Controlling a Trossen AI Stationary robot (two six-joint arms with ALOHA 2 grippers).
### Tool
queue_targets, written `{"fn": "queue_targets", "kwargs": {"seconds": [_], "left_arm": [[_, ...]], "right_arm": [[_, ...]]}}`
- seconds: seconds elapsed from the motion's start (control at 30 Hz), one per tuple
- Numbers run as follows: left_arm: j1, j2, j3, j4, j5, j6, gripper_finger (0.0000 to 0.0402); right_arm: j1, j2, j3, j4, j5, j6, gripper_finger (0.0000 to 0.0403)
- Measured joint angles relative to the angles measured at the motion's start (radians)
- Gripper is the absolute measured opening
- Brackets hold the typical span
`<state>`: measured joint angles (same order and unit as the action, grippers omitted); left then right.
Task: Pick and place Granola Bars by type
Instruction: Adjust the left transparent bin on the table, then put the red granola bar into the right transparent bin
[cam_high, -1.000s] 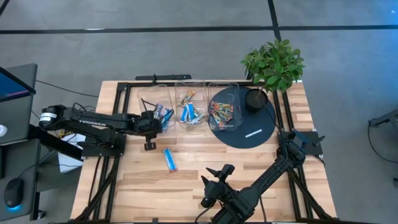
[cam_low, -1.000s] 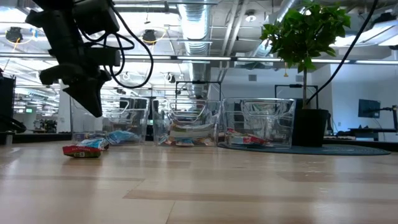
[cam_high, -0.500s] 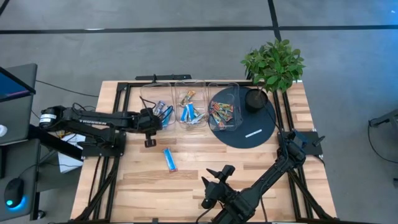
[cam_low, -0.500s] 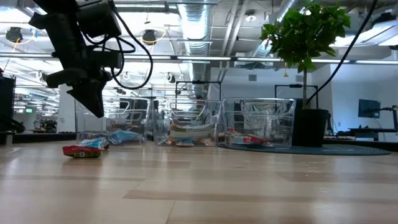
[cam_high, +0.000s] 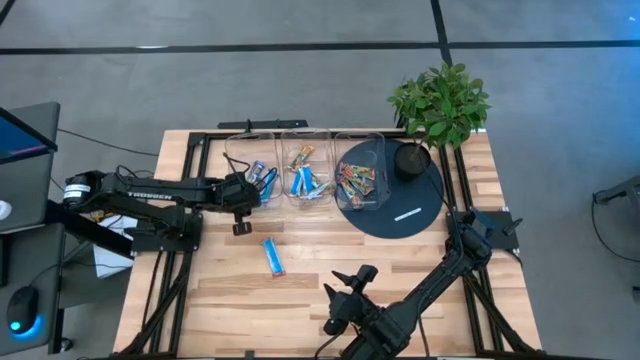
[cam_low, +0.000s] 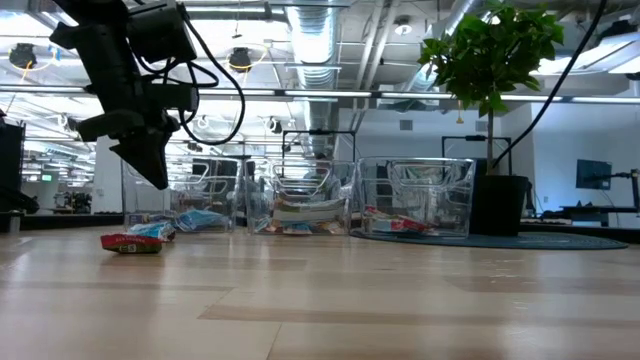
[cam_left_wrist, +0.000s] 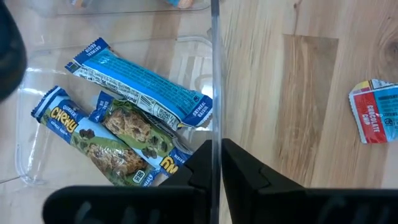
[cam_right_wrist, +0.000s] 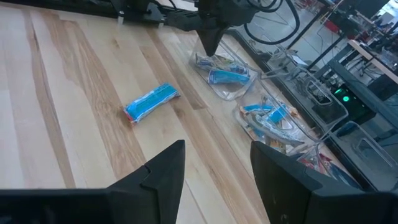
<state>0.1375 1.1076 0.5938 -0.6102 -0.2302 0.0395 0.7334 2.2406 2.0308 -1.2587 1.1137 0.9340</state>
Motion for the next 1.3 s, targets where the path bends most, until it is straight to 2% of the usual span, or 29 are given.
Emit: {"fn": "queue_targets", "kwargs": {"seconds": [0.17, 0.53, 0.7, 0.93, 1.3], "left_arm": [[0.0, 0.0, 0.0, 0.0, 0.013, 0.005, 0.0027], [0.0, 0.0, 0.002, -0.002, 0.002, 0.004, 0.0105], [-0.006, 0.0, 0.056, -0.087, -0.017, -0.017, 0.0125], [-0.06, -0.022, 0.058, -0.096, -0.021, -0.029, 0.0144], [-0.076, -0.022, 0.085, -0.107, -0.046, -0.037, 0.0152]], "right_arm": [[0.0, 0.0, 0.0, 0.0, 0.0, 0.0, 0.0177], [0.0, 0.0, 0.0, 0.0, 0.0, 0.0, 0.0177], [0.0, 0.0, 0.0, 0.0, 0.0, 0.0, 0.0177], [0.0, 0.0, 0.0, 0.003, 0.0, 0.0, 0.0177], [-0.001, 0.0, 0.0, 0.007, 0.001, -0.002, 0.0177]]}}
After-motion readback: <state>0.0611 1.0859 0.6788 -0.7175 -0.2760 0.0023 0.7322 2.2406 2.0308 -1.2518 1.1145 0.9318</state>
